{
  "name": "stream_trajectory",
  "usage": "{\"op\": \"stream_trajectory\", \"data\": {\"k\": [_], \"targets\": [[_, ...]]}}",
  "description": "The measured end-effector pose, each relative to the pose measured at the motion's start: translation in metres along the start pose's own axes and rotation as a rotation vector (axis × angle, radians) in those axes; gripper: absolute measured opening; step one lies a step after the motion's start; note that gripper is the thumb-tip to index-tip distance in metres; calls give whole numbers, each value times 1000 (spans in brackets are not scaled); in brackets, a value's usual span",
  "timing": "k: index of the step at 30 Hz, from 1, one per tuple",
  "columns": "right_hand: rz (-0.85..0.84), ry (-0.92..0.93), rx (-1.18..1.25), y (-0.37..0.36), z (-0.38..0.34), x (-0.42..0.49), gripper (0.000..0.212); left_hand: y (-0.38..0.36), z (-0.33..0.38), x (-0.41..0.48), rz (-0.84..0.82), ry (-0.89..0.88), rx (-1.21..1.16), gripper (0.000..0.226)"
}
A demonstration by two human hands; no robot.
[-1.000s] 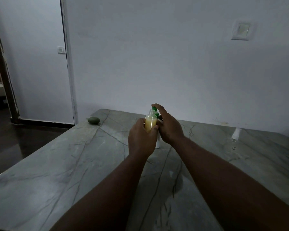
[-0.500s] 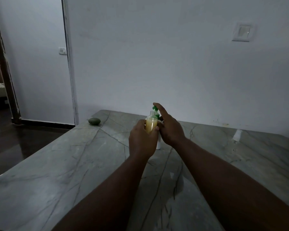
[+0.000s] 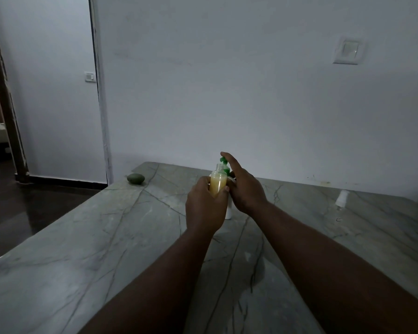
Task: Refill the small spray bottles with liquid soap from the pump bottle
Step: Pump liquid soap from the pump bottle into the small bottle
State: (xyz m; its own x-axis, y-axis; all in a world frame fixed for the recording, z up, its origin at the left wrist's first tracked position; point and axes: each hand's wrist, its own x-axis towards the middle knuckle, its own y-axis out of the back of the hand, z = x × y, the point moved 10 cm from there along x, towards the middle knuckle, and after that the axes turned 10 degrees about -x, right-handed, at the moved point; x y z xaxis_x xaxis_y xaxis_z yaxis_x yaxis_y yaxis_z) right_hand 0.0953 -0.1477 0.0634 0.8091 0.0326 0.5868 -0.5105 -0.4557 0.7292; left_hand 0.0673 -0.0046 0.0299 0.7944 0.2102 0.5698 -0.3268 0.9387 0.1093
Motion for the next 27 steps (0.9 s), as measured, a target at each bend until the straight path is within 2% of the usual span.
{"op": "stream_trajectory", "data": {"k": [16,24,27], "targets": [[8,-18,10,-1,2,0,53,0,-1,1,8,-7,-2,29],[11,-3,-28,1,-2,-2,67,-1,-1,0,11,-4,-12,31],[13,-5,-22,1,-2,-3,66,-1,-1,1,6,-7,-9,31]]}}
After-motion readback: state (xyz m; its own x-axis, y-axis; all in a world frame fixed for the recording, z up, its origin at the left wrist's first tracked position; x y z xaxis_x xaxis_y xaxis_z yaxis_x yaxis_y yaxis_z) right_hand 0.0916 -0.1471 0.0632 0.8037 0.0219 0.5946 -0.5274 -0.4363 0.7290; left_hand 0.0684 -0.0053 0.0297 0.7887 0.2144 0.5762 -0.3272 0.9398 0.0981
